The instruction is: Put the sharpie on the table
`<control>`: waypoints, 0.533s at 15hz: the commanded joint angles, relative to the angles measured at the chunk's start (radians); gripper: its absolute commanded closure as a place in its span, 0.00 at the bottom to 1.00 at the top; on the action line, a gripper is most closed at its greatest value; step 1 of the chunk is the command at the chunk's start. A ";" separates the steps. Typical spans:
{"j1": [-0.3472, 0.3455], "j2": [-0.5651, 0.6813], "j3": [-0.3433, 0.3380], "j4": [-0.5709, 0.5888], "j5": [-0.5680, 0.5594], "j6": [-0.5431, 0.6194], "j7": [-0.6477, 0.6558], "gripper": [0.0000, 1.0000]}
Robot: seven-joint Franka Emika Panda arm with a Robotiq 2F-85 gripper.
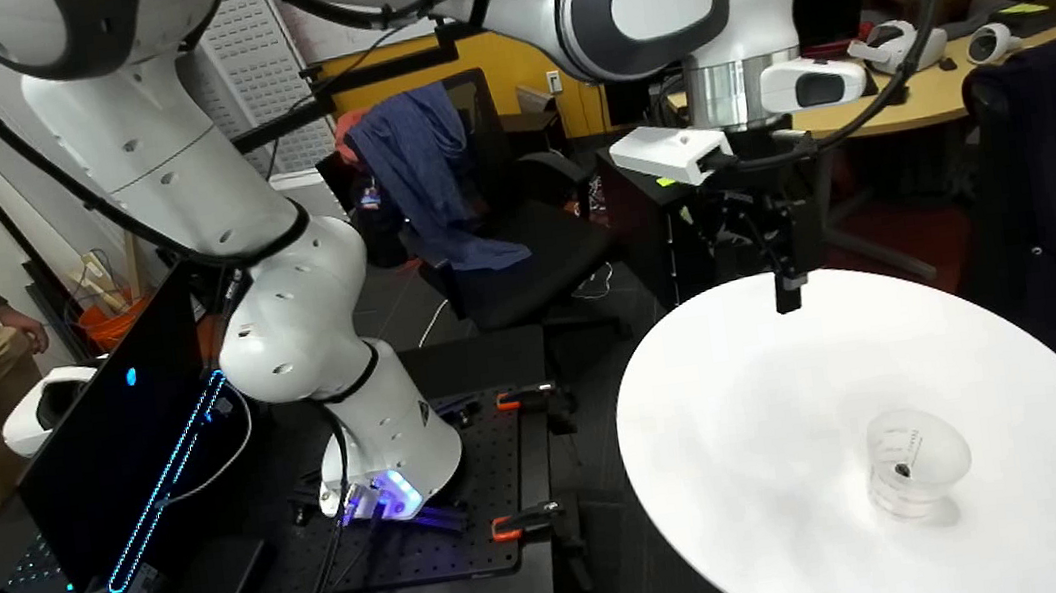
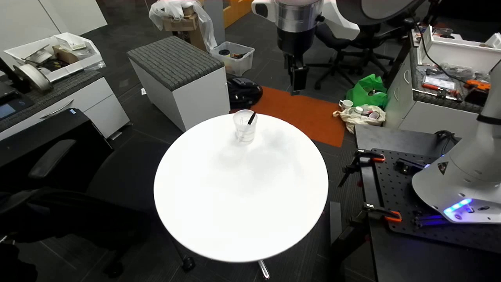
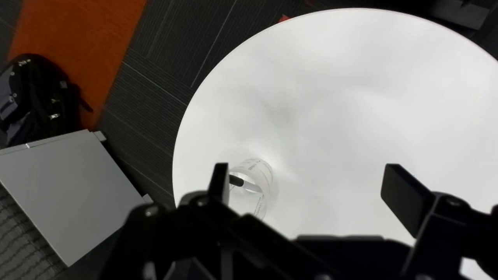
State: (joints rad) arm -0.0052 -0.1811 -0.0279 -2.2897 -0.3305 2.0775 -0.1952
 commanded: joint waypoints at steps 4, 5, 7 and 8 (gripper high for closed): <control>-0.011 0.077 -0.033 0.041 0.035 0.062 -0.130 0.00; -0.013 0.088 -0.035 0.048 0.037 0.065 -0.144 0.00; -0.016 0.116 -0.036 0.069 0.040 0.062 -0.164 0.00; -0.018 0.133 -0.037 0.081 0.044 0.065 -0.178 0.00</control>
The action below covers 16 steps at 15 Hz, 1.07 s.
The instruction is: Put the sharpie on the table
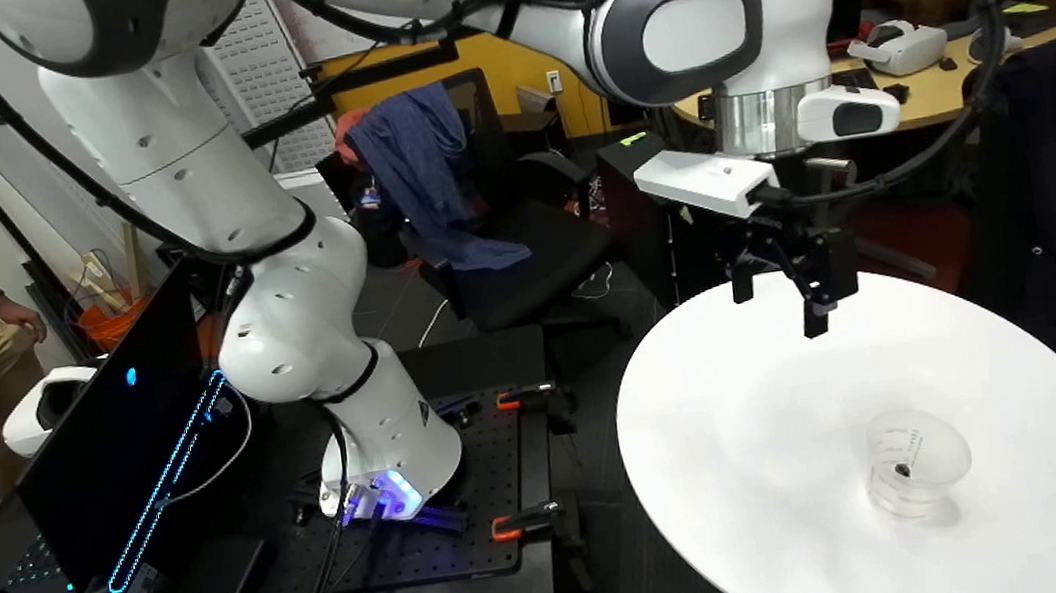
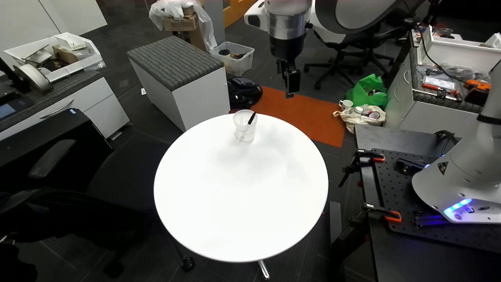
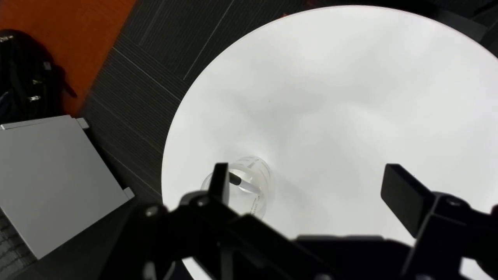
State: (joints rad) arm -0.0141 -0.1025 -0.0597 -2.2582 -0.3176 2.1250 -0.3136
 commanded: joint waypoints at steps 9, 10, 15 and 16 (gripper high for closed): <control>-0.015 0.149 0.007 0.118 0.029 0.005 -0.069 0.00; -0.016 0.159 0.007 0.124 0.029 0.005 -0.069 0.00; -0.016 0.163 0.008 0.123 0.029 0.005 -0.069 0.00; -0.016 0.163 0.008 0.123 0.029 0.005 -0.069 0.00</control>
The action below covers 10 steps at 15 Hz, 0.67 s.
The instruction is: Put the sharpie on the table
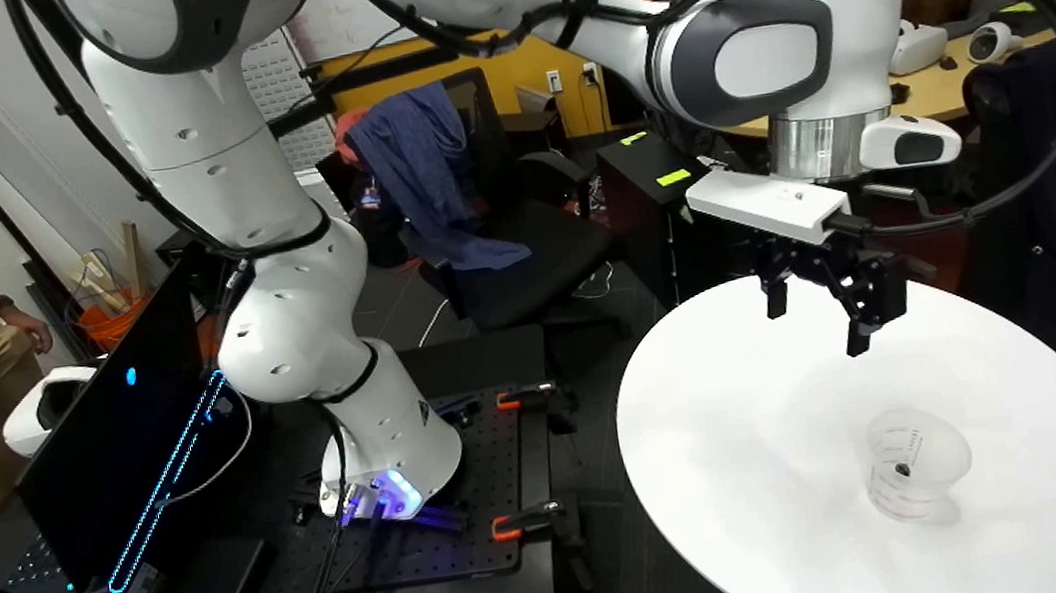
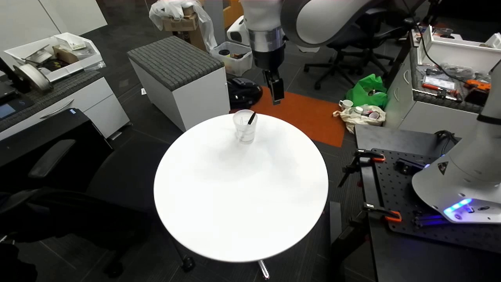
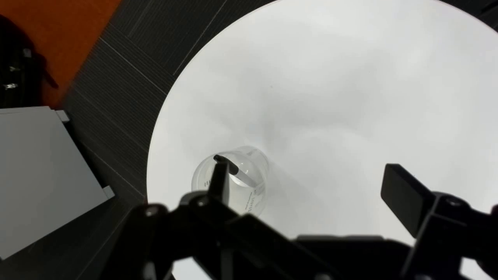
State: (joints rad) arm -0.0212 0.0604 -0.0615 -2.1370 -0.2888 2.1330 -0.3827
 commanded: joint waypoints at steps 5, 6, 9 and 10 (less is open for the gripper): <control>-0.013 0.004 0.005 -0.002 -0.035 0.023 0.001 0.00; -0.015 0.010 0.004 0.004 -0.036 0.020 0.002 0.00; -0.024 0.031 0.001 0.015 -0.038 0.032 -0.030 0.00; -0.027 0.042 0.000 0.021 -0.042 0.039 -0.041 0.00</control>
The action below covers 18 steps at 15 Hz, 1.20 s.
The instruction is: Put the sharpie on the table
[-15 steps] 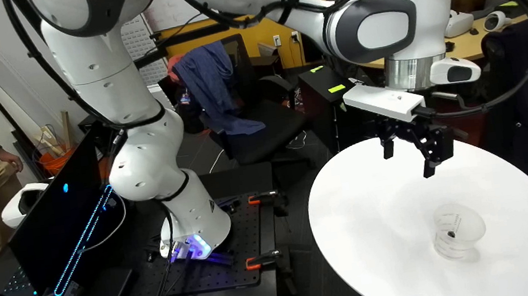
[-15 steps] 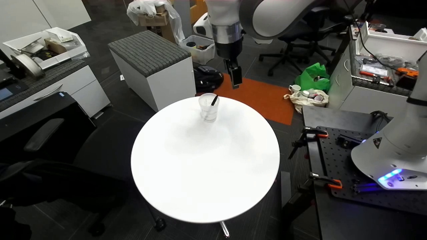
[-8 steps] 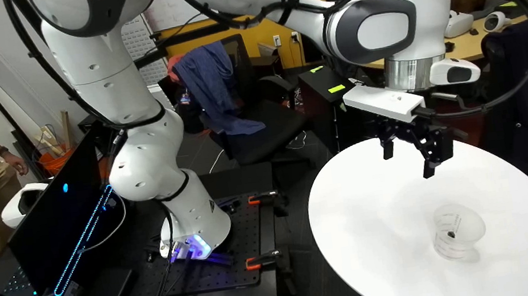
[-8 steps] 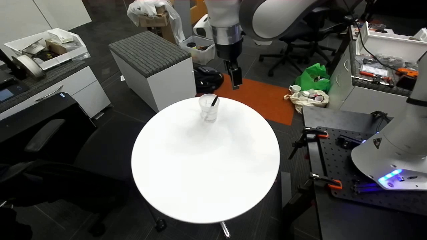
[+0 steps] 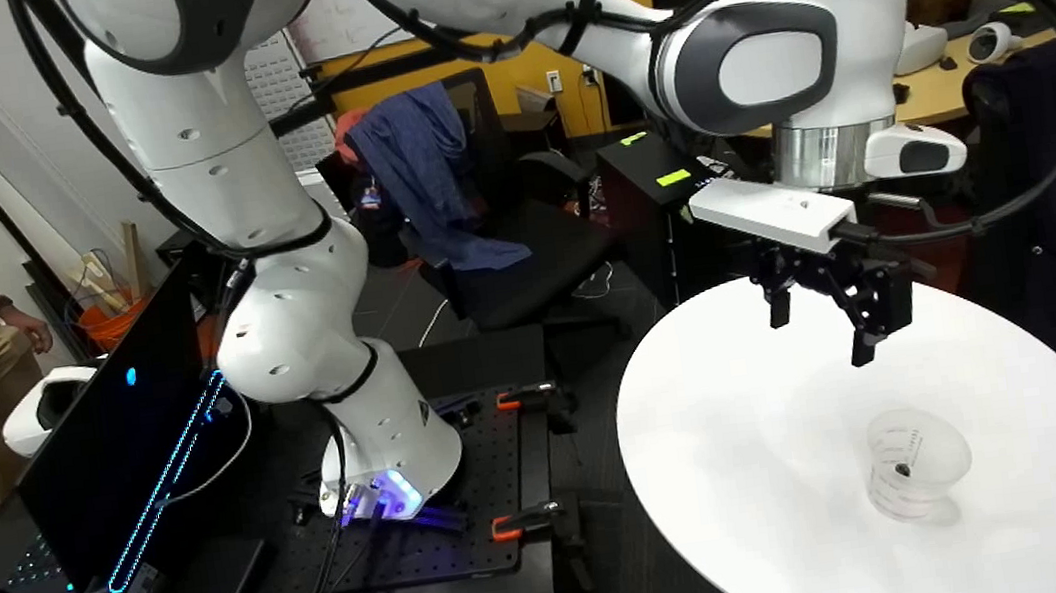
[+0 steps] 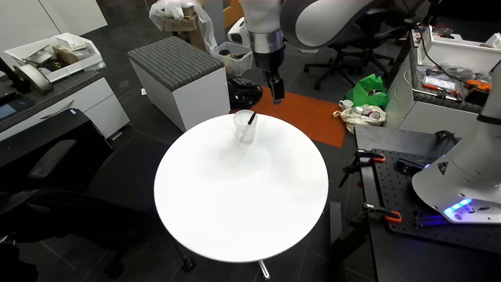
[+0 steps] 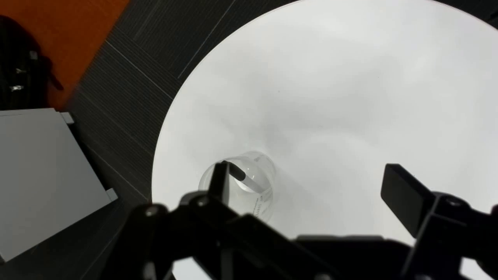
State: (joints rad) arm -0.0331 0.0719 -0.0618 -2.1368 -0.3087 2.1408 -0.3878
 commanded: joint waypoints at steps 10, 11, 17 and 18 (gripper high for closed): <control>-0.048 0.156 0.007 0.119 -0.017 0.014 -0.167 0.38; -0.049 0.168 0.009 0.128 -0.016 0.013 -0.181 0.37; -0.044 0.219 0.022 0.174 -0.018 0.004 -0.236 0.30; -0.044 0.227 0.025 0.182 -0.018 0.006 -0.242 0.29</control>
State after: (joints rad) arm -0.0709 0.2709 -0.0532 -1.9972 -0.3177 2.1553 -0.5952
